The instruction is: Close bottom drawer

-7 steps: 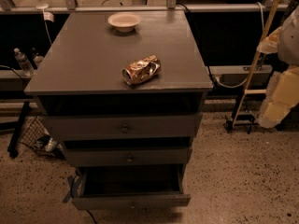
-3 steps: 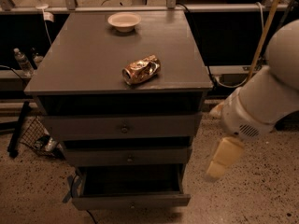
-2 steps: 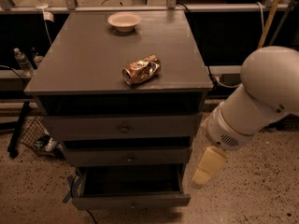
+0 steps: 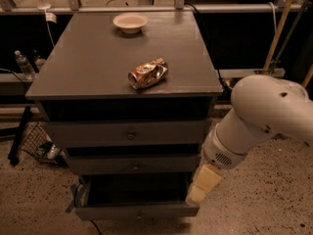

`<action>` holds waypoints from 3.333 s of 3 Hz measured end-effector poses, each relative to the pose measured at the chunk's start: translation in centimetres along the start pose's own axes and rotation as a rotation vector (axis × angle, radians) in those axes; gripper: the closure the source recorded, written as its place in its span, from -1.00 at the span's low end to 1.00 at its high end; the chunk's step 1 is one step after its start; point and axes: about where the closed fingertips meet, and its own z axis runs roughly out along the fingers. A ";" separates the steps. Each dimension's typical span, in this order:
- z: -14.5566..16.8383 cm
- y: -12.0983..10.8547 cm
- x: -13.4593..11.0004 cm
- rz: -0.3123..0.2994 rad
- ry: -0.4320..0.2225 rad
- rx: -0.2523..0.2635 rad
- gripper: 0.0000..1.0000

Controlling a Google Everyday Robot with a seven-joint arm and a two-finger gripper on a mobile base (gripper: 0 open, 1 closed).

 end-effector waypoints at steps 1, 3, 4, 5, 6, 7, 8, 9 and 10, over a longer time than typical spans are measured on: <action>4.8 -1.1 2.6 0.104 -0.025 -0.057 -1.00; 14.7 -2.6 6.0 0.247 -0.063 -0.081 -1.00; 20.4 -4.0 6.1 0.264 -0.151 -0.094 -1.00; 24.5 -4.4 6.1 0.260 -0.212 -0.148 -1.00; 24.5 -4.4 6.1 0.260 -0.212 -0.148 -1.00; 27.2 -4.7 6.4 0.205 -0.215 -0.161 -1.00; 31.5 -5.3 7.3 0.149 -0.225 -0.201 -1.00; 36.4 -6.4 8.9 0.155 -0.208 -0.221 -1.00; 39.8 -7.4 10.5 0.205 -0.185 -0.219 -1.00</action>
Offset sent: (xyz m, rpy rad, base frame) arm 0.0018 -0.0211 -0.1735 0.0980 0.1642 -0.2659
